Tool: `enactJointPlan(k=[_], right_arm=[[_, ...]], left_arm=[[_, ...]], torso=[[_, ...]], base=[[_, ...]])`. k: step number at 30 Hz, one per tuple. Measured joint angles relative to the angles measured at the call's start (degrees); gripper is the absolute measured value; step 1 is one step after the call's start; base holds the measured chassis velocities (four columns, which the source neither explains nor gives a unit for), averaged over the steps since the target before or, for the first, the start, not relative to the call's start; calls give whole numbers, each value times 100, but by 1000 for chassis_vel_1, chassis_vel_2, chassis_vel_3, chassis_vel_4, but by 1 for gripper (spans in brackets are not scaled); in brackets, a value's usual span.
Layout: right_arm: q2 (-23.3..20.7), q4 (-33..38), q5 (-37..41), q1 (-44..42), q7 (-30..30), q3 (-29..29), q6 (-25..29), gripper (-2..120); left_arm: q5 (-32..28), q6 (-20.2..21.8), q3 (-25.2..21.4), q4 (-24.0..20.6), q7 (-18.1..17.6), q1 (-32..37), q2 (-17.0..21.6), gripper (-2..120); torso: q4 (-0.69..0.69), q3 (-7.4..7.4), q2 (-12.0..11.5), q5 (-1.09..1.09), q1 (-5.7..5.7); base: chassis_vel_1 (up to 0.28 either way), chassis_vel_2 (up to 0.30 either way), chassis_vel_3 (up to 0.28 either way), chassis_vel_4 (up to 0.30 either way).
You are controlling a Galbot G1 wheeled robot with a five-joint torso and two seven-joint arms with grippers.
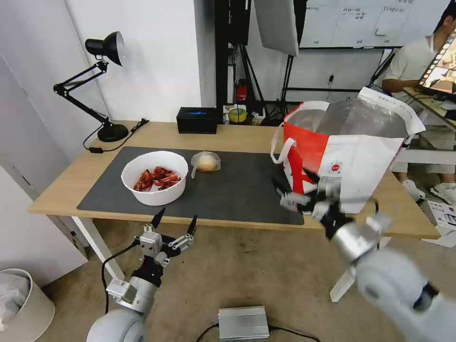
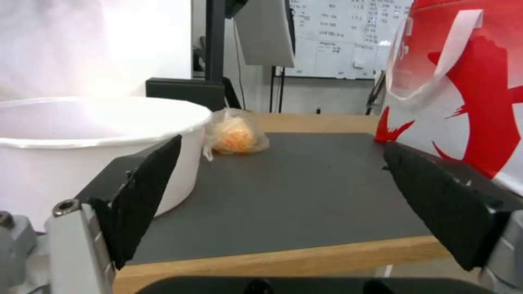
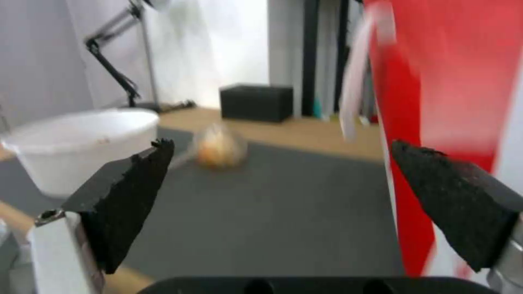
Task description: Pick up the trash from the table and place it into the takeout bag.
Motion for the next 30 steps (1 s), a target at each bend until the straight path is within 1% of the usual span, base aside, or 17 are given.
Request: enactJointPlan(k=[1,2,4,6,9,15,30], right_arm=[[163,-97,-247,-232,10,-33,194,100],[163,-97,-247,-232,10,-33,194,100],[477,-355,-756,-584,63,-128,535,100],[544,-411,-838,-640,96,-146,579,100],[786,-606,-1112,-805,237,-198,756,100],[898,-693,-1200,-919,306,-229,865,100],[959,-775,-1225,-991,506,-327,904,100]], left_arm=[[-23,-3,-1,29,2,-23,17,100],[-23,-3,-1,29,2,-23,17,100],[-43,-11,29,108,2,-84,46,100],[-46,-16,39,130,0,-101,59,100],[-57,-19,56,219,-5,-150,113,100],[-44,-39,45,315,-10,-143,120,100],[-24,-157,-82,394,-4,4,121,100]], torso=[[0,0,0,0,0],[0,0,0,0,0],[0,0,0,1,0],[-1,0,0,0,0],[0,0,0,1,0],[1,0,0,0,0],[1,1,0,1,1]], base=[[0,0,0,0],[0,0,0,0],[0,0,0,0],[0,0,0,0],[0,0,0,0],[0,0,0,0],[0,0,0,0]])
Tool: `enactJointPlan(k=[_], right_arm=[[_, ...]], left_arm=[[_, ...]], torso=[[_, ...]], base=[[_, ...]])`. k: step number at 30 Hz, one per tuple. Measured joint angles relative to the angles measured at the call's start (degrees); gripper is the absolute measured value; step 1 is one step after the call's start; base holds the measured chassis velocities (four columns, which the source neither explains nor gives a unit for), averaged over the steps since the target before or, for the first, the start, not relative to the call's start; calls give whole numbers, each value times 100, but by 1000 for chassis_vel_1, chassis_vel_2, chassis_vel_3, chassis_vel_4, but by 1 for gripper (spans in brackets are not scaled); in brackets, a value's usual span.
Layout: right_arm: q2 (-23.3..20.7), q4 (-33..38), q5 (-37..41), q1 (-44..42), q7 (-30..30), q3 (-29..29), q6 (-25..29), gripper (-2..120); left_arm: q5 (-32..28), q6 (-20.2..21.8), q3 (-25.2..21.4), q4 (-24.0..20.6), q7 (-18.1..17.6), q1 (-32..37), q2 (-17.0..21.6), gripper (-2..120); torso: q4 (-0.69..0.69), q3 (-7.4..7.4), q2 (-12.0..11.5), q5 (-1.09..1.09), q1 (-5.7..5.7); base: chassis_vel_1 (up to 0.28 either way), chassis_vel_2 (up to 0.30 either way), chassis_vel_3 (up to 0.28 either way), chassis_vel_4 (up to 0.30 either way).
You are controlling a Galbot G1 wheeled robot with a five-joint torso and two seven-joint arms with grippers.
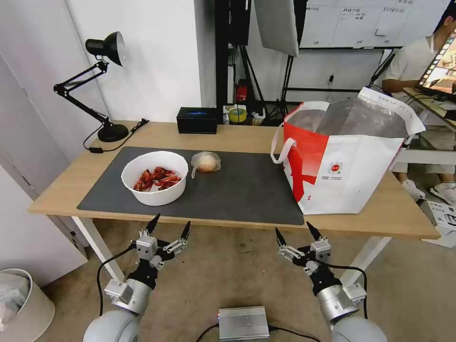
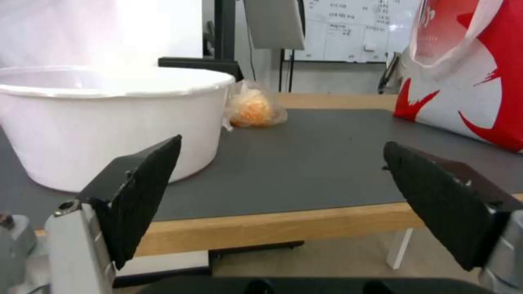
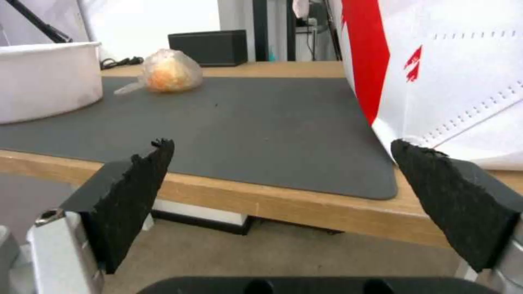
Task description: Pick up the trash from the table and place it into the takeout bag.
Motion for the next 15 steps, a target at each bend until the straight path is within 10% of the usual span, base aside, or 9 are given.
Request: enactJointPlan(k=[15], right_arm=[[112,-93,-63,-1,13,-133,3,100]], left_arm=[[8,-26,0,82,22,19,-31,100]], torso=[[0,0,0,0,0]], base=[[0,0,0,0]])
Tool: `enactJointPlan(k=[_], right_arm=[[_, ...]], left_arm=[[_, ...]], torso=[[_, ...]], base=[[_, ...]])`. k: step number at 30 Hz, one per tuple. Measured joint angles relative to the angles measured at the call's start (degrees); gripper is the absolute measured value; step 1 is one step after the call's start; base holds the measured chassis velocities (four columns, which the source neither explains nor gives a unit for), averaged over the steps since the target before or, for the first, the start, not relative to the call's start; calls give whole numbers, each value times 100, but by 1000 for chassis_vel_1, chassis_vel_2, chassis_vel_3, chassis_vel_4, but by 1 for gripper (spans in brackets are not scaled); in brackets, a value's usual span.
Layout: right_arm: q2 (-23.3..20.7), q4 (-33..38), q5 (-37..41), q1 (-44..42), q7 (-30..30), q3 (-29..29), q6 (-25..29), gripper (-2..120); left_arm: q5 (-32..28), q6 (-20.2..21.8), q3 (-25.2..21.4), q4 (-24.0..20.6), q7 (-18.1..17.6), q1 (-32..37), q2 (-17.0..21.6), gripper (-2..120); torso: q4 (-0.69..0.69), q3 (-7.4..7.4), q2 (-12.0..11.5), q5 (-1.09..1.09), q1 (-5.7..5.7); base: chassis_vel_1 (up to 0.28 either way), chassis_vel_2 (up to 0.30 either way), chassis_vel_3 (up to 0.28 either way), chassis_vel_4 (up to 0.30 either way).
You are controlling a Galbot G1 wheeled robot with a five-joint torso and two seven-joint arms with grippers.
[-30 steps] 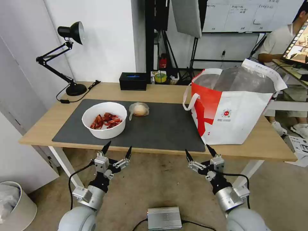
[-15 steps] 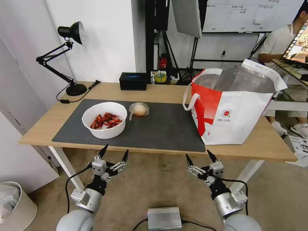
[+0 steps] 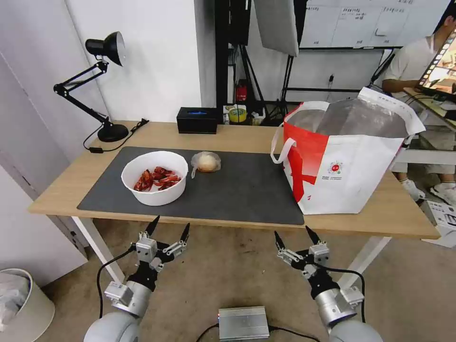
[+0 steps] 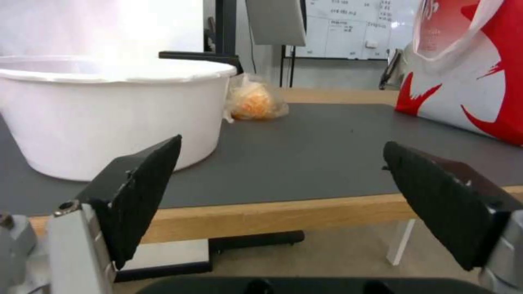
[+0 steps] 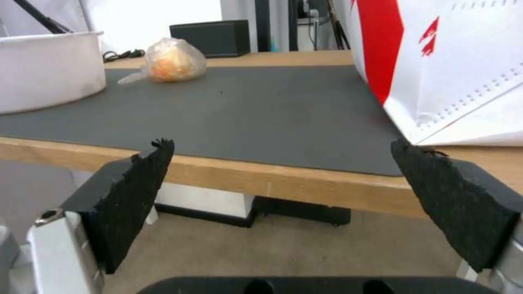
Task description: Pick up the trash from the table and place it into the takeout bag.
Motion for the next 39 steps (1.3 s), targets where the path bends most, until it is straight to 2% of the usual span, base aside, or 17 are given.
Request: enactJointPlan(k=[10,17,19,20,21,22,24,27,32,39], right_arm=[[-23,20,201,463,-35,-237,-62,100],[-116,-73,983,1574,-444,-590,-345,100],[-250,-447,1612,2859,-664,-1171,-695,100],[-250,-447,1612,2859,-664,-1171,-695,100],[-268,-817,1977,3859,-666,-1684,-923,100],[-245,-1033,2145,4249,-638,-1926,-999,100],[-220,-1175,2239,4474,-612,-2053,-1035,100],[-32,-1843,2521,5394,-573,-2485,-1130,100],[244,-2468,2703,6040,-595,-2761,-1209,100],[865,-3937,3083,7032,-1109,-3018,-2044,100]], left_arm=[[-1,-14,-80,-4,2,36,-2,100],[-7,-15,-81,-50,2,35,6,100],[19,-15,-72,-71,0,59,-20,100],[19,-15,-72,-71,0,59,-20,100],[31,-15,-79,-69,-1,81,-50,100],[36,-15,-82,-71,-1,89,-61,100],[38,-13,-86,-70,-2,92,-66,100],[41,-10,-120,-63,-3,96,-85,100],[33,-10,-154,-46,-4,99,-86,100],[20,-85,-175,3,-2,113,-134,100]], torso=[[-1,0,0,-1,0],[0,1,-1,0,0],[1,1,-1,0,0],[1,1,-1,0,0],[2,1,-1,-1,1],[2,1,-1,-2,1],[1,2,-1,0,1],[0,1,-1,-1,2],[1,1,-1,-1,2],[0,1,-1,-1,1]], base=[[0,0,0,0],[0,0,0,0],[0,0,0,0],[0,0,0,0],[0,0,0,0],[0,0,0,0],[0,0,0,0],[0,0,0,0],[0,0,0,0],[0,0,0,0]])
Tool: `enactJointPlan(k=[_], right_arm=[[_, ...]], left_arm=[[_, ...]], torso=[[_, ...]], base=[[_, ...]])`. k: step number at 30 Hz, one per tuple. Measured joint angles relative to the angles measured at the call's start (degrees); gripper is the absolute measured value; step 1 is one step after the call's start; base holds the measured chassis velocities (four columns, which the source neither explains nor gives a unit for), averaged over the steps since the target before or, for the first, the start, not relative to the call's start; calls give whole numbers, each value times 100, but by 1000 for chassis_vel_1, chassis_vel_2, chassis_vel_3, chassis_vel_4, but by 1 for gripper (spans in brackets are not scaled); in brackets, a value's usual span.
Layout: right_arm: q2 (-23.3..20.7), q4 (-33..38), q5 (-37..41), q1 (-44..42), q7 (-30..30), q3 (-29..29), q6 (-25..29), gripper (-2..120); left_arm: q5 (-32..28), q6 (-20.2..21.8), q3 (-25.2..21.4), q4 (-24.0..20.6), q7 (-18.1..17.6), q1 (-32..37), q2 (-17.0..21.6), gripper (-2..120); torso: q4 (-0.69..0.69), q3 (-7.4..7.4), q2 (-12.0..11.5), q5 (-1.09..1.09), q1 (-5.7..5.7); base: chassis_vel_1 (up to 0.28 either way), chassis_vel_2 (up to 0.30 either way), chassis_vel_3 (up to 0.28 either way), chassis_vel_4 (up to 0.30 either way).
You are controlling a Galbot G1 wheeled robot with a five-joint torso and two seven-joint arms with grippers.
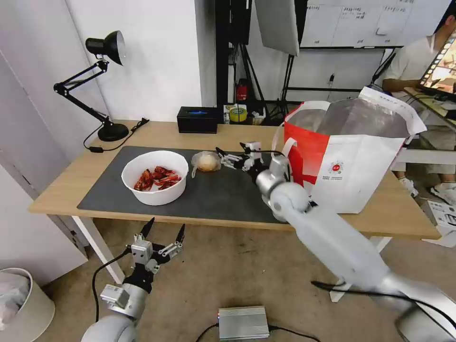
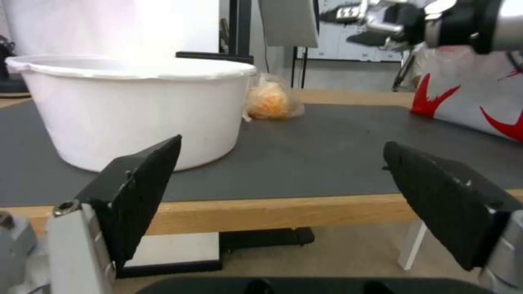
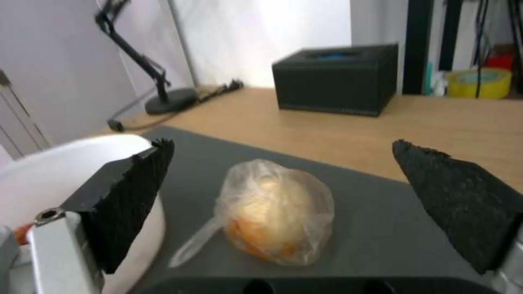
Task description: Pick up the trash from the table and place it into the takeout bag.
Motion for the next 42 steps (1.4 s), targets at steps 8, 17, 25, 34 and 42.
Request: enactJointPlan(k=[8,17,25,34,42], right_arm=[[447,-1084,-6,685,-456,-197,-337,100],[937,-2010,-377,1086,-845,-313,-477,100],[1456,-2909,-782,1256,-1188,-285,-465,100],[1825,-3524,-1219,1389,-1388,-282,-300,100],[2037,-3942,-1520,1447,-1487,-264,-173,100]], left_arm=[[-2,-9,-18,36,2,11,-38,100],[2,-27,-87,-4,11,98,-45,100],[-3,-38,-112,-38,15,122,-27,100],[-4,-87,-112,-40,20,153,-44,100],[40,-143,-57,-27,18,153,-109,100]], torso=[[0,-1,1,0,0],[0,-1,1,0,-1],[0,-1,1,0,-1],[-1,-1,1,0,-1],[0,-1,1,1,-1]], base=[[0,0,0,0],[0,0,0,0],[0,0,0,0],[0,0,0,0],[0,0,0,0]])
